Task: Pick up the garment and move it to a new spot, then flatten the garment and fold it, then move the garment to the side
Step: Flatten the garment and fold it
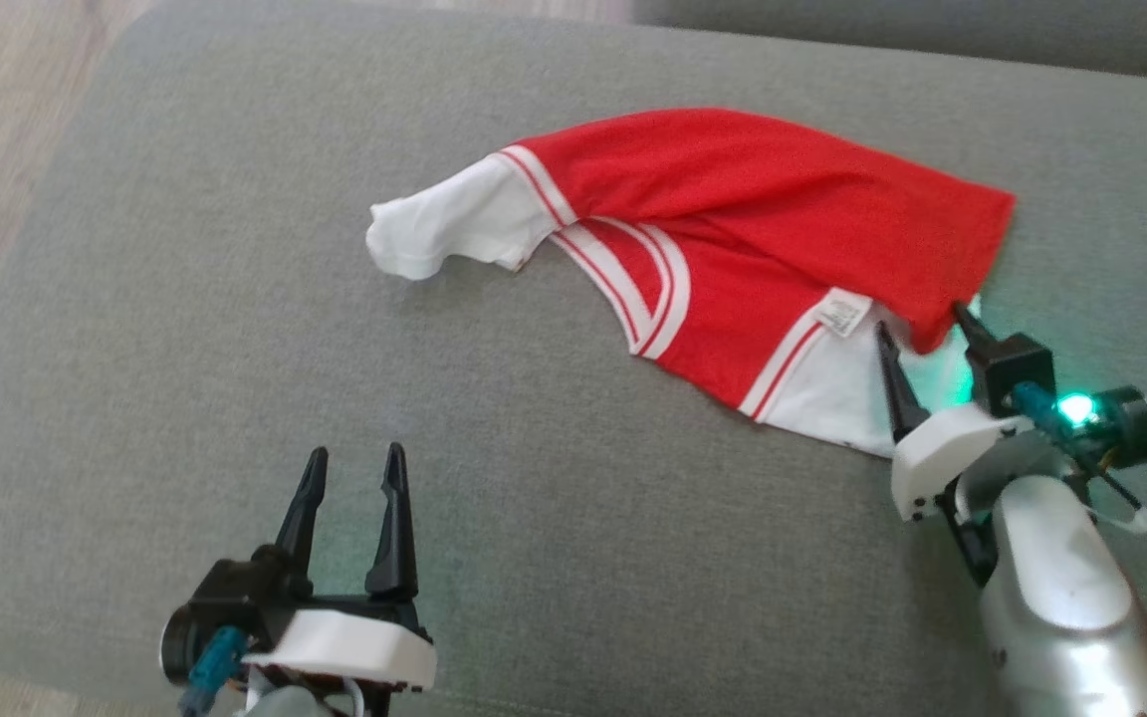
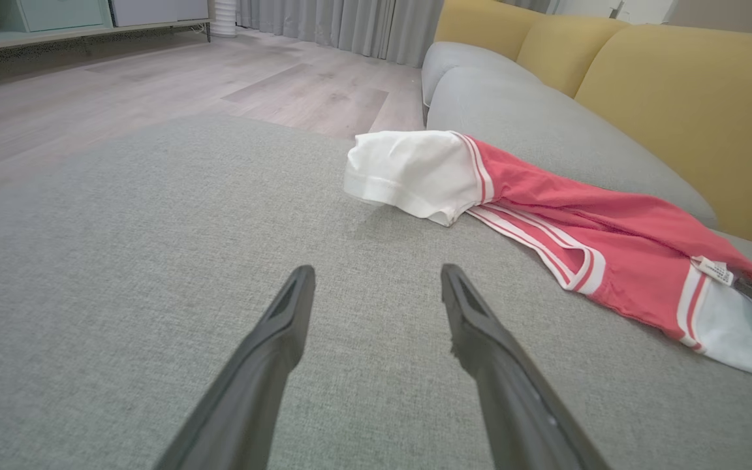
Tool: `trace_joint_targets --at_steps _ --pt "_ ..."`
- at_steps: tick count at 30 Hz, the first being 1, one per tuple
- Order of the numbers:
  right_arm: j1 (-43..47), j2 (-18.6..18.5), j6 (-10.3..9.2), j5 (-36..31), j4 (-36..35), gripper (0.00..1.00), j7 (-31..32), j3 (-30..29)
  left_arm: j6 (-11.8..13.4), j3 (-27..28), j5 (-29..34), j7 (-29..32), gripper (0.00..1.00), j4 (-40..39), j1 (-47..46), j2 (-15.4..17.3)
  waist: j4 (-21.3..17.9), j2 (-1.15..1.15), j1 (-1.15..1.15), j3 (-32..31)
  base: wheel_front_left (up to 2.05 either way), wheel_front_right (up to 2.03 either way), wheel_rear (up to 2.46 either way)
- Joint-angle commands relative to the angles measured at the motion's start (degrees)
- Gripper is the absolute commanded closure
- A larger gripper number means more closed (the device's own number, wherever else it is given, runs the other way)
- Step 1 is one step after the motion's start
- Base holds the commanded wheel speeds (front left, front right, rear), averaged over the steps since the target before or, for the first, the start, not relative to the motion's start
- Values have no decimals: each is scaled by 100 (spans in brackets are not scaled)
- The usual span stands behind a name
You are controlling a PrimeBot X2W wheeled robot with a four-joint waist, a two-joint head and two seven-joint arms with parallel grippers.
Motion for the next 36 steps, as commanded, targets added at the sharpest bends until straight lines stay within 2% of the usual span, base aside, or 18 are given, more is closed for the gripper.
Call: trace_joint_targets --at_steps 1,6,8,9,10,11,12,13,19,25,33,36 --pt "-306 -14 -4 -181 2 0 -102 -1 -44 225 55 -48 0 -106 -271 1 108 0 -1 111 0 0 0" --pt "-578 -14 -4 -549 241 0 -338 -399 -79 281 88 -64 0 -65 -282 -48 121 0 -1 172 0 0 0" --pt "-674 -14 -4 -561 271 49 -465 -469 -84 304 101 -68 0 -53 -277 -64 83 0 -1 177 0 0 0" --pt "-710 -14 -4 -566 287 63 -509 -486 -92 309 108 -69 0 -46 -277 -72 60 0 -1 174 0 0 0" --pt "-742 -14 -4 -577 288 67 -552 -491 -91 316 116 -70 0 -40 -275 -83 27 0 -1 166 0 0 0" --pt "-767 -14 -4 -570 278 78 -591 -495 -91 318 124 -71 0 -37 -275 -97 3 0 -1 156 0 0 0" --pt "-788 -14 -4 -544 272 96 -623 -477 -93 320 130 -72 0 -33 -271 -105 -32 0 -1 143 0 0 0" --pt "-807 -14 -4 -515 245 100 -653 -450 -96 324 134 -73 0 -30 -266 -112 -68 0 -1 130 0 0 0" --pt "-634 -14 -4 -266 -178 100 -754 -86 -137 377 134 -76 0 52 -215 -104 -348 0 -1 -77 0 0 0" --pt "163 -14 -4 -66 -1165 100 -771 270 -139 427 111 -78 0 97 -93 -91 -730 0 -1 -424 0 0 0" --pt "1455 -14 -4 -35 -2576 100 -417 89 -104 493 88 -79 0 17 27 -23 -1092 0 -1 -634 0 0 0" --pt "1853 -14 -4 -49 -2861 100 -256 43 -103 491 88 -77 0 -14 27 2 -1126 0 -1 -595 0 0 0"
